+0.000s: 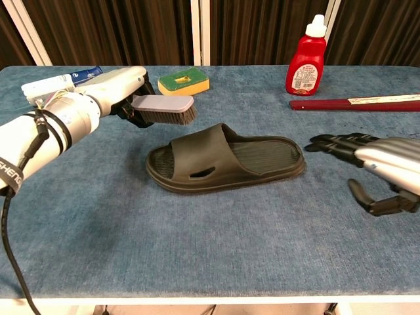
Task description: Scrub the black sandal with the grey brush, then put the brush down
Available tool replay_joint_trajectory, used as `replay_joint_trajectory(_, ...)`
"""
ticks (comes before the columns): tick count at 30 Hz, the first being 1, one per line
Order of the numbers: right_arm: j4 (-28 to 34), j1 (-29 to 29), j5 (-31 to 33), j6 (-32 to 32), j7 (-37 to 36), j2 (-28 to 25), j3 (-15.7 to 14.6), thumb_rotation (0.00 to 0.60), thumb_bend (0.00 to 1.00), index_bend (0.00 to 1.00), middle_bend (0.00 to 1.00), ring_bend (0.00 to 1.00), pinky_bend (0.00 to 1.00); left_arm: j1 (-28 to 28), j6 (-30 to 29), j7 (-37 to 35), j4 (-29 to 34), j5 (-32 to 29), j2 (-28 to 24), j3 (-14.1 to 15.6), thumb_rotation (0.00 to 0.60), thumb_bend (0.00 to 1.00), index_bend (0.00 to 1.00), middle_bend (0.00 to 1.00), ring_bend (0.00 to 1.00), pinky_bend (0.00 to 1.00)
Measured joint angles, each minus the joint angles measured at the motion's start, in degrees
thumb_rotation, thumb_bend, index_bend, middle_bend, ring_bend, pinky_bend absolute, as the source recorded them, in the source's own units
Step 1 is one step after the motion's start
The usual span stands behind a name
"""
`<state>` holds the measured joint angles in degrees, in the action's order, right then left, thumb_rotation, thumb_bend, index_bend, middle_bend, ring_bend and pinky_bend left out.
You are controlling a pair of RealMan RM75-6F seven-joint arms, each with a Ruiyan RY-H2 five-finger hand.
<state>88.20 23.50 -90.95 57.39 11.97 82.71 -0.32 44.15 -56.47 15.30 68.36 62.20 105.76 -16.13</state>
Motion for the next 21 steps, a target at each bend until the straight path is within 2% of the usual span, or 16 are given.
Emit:
replay_joint_trajectory(11, 1.1, 6.4, 7.4, -10.2, 7.7, 2.2, 1.8, 0.600, 0.88, 0.00, 0.03, 0.00, 0.00, 0.8, 0.6, 1.3, 0.2, -0.7, -0.1, 0.1, 0.600, 0.49, 1.00, 1.00, 1.00, 1.00)
replay_joint_trajectory(21, 0.9, 8.7, 11.6, -12.5, 9.8, 3.4, 1.2, 0.600, 0.88, 0.00, 0.03, 0.00, 0.00, 1.8, -0.1, 2.8, -0.8, -0.2, 2.2, 0.5, 0.600, 0.49, 1.00, 1.00, 1.00, 1.00)
